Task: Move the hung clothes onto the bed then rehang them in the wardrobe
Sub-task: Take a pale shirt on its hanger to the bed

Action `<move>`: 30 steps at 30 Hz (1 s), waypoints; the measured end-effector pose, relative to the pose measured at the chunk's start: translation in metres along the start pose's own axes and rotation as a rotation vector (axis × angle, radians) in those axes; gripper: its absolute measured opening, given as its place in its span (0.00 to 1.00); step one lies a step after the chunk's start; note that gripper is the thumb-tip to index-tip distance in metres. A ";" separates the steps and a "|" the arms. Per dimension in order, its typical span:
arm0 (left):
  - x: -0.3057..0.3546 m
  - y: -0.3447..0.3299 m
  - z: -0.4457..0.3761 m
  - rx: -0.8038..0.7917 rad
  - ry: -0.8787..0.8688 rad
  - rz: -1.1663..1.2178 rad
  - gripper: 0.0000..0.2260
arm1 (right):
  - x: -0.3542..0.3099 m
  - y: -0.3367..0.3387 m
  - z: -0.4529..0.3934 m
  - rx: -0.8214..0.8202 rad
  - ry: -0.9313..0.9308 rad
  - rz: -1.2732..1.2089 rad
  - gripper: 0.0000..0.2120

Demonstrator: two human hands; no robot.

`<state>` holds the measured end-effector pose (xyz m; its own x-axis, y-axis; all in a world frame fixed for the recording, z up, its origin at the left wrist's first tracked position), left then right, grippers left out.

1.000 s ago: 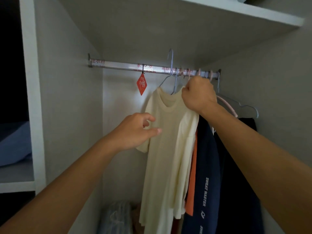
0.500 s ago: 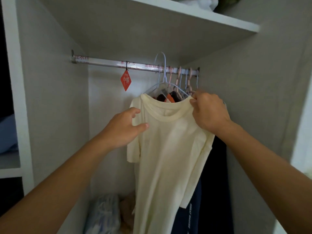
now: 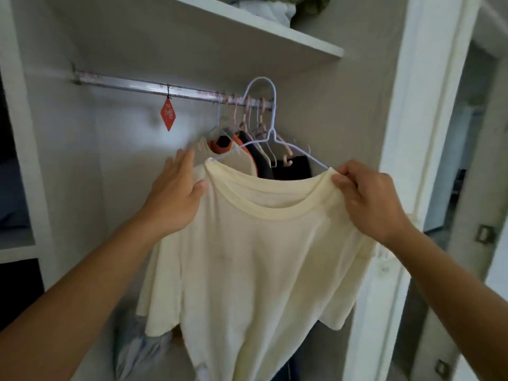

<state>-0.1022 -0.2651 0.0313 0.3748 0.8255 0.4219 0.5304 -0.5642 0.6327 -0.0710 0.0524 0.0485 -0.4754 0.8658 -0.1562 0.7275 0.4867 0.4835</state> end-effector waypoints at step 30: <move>0.478 -0.128 0.240 -0.384 -0.512 0.985 0.10 | 0.078 0.506 0.343 0.085 -0.639 0.530 0.05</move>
<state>0.1919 0.1983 -0.0036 0.8039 -0.1167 0.5832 -0.3907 -0.8430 0.3698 0.4297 0.4056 -0.0146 0.2941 0.8693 -0.3972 0.8231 -0.0190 0.5676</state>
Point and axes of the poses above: each hand's wrist, its own z-axis away from the middle knuckle, its own y-axis out of the back of the hand, x = y × z, the point moved 5 cm from there along -z, towards the middle knuckle, and after that the axes turned 4 degrees about z, right-handed, at the moved point
